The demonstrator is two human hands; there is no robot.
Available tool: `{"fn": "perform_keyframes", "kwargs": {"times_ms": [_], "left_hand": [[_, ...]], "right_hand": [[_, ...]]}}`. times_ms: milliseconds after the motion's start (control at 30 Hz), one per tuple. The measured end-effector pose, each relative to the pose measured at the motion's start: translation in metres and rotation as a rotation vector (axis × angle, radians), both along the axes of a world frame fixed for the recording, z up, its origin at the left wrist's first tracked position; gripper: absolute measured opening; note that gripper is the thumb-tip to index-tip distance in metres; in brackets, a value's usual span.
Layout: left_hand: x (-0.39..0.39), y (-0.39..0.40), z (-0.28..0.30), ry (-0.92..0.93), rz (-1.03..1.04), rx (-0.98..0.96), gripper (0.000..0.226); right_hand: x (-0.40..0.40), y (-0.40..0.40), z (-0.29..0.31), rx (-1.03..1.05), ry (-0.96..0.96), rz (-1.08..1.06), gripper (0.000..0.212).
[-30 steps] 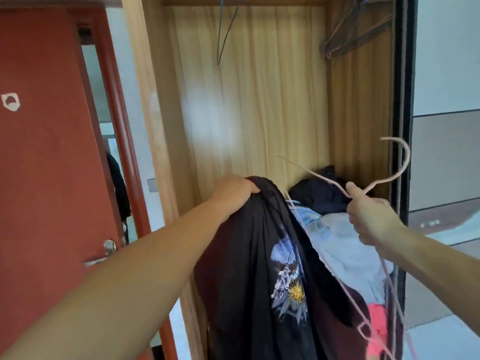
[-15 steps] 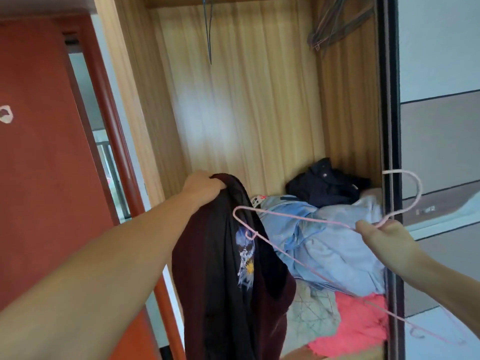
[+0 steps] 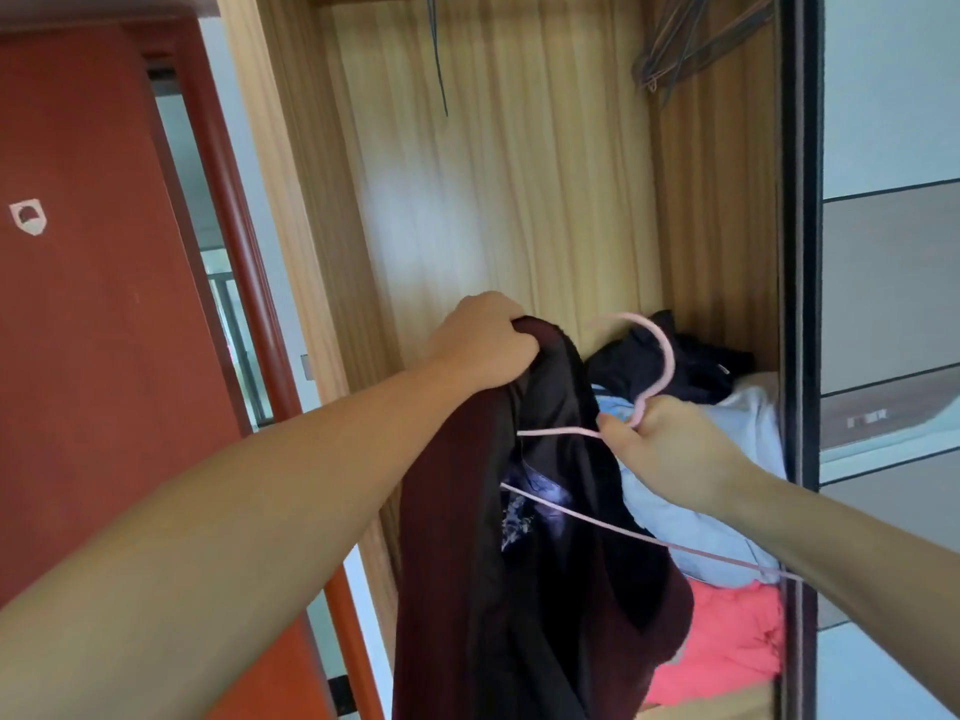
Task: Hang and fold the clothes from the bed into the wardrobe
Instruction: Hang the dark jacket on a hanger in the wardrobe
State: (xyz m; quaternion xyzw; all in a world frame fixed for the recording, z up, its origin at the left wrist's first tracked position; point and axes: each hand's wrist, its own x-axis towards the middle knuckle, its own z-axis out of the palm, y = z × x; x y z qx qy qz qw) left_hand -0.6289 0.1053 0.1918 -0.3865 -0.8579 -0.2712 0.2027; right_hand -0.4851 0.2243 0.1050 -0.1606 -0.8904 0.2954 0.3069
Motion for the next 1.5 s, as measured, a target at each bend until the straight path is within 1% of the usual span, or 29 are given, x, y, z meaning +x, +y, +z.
{"fn": "perform_keyframes", "kwargs": {"times_ms": [33,100,167,233,367,467,533,567,667,700,800,867,933,1033,1067,1133,1167,1200,1233,1267,1300,1333,1367,1400,1433,1500], "left_hand": [[0.001,0.002,0.000,0.005,-0.007,-0.032,0.015],[0.000,0.002,0.001,0.001,-0.013,-0.084,0.018],[-0.002,-0.002,0.000,0.003,0.000,-0.113,0.015],[0.001,-0.002,-0.002,0.007,-0.002,-0.105,0.014],[0.026,0.025,-0.004,-0.024,-0.103,0.006,0.012],[0.039,0.037,0.007,0.035,-0.104,0.028,0.014],[0.047,0.040,0.010,0.063,-0.128,-0.028,0.015],[0.052,0.040,0.010,0.078,-0.155,-0.079,0.011],[0.056,0.037,-0.003,0.217,-0.239,-0.234,0.017],[0.054,0.035,-0.008,0.251,-0.286,-0.247,0.018],[0.050,0.030,-0.020,0.276,-0.422,-0.286,0.024],[0.047,0.032,-0.025,0.319,-0.442,-0.331,0.025],[0.043,0.032,-0.029,0.345,-0.429,-0.336,0.039],[0.038,0.033,-0.030,0.369,-0.420,-0.344,0.041],[0.038,0.032,-0.030,0.382,-0.421,-0.348,0.041],[0.034,0.029,-0.026,0.405,-0.388,-0.347,0.039],[0.030,0.026,-0.023,0.408,-0.356,-0.334,0.036],[0.025,0.023,-0.019,0.403,-0.325,-0.312,0.032],[0.020,0.019,-0.015,0.394,-0.294,-0.296,0.027],[0.017,0.015,-0.010,0.386,-0.270,-0.280,0.024],[0.015,0.012,-0.005,0.382,-0.251,-0.264,0.024],[0.014,0.010,0.001,0.384,-0.243,-0.243,0.025],[0.015,0.008,0.007,0.394,-0.241,-0.223,0.026],[0.017,0.006,0.013,0.408,-0.242,-0.199,0.027],[0.020,0.003,0.019,0.422,-0.241,-0.180,0.028],[0.027,-0.003,0.031,0.439,-0.239,-0.145,0.033]], "right_hand": [[0.001,-0.001,0.003,-0.013,-0.005,-0.022,0.057],[0.007,0.006,0.012,-0.171,0.012,-0.058,0.052],[0.020,0.019,0.022,-0.349,0.067,-0.099,0.046],[0.030,0.026,0.028,-0.444,0.091,-0.105,0.041],[0.029,0.020,0.019,-0.547,0.091,-0.102,0.035],[0.030,0.019,0.010,-0.619,0.116,-0.101,0.035],[0.034,0.021,0.013,-0.673,0.162,-0.074,0.034],[0.038,0.022,0.016,-0.701,0.193,-0.066,0.033],[0.049,0.028,0.019,-0.731,0.261,-0.081,0.034],[0.051,0.029,0.018,-0.738,0.273,-0.094,0.033],[0.052,0.030,0.010,-0.743,0.275,-0.123,0.032],[0.052,0.033,0.007,-0.697,0.259,-0.130,0.034],[0.053,0.035,0.008,-0.604,0.221,-0.126,0.037],[0.050,0.041,0.006,-0.431,0.186,-0.131,0.044],[0.048,0.043,0.004,-0.310,0.196,-0.154,0.047],[0.046,0.048,-0.012,0.086,0.279,-0.281,0.042],[0.048,0.046,-0.022,0.274,0.311,-0.331,0.047],[0.052,0.043,-0.033,0.412,0.344,-0.306,0.054],[0.054,0.040,-0.047,0.502,0.358,-0.223,0.052],[0.055,0.035,-0.062,0.560,0.322,-0.136,0.045],[0.055,0.029,-0.077,0.578,0.215,-0.066,0.041],[0.053,0.024,-0.089,0.558,0.066,-0.047,0.038],[0.048,0.021,-0.099,0.502,-0.066,-0.066,0.038],[0.041,0.021,-0.108,0.413,-0.150,-0.097,0.042],[0.033,0.020,-0.114,0.328,-0.185,-0.127,0.050],[0.017,0.019,-0.119,0.244,-0.138,-0.180,0.061]]}}
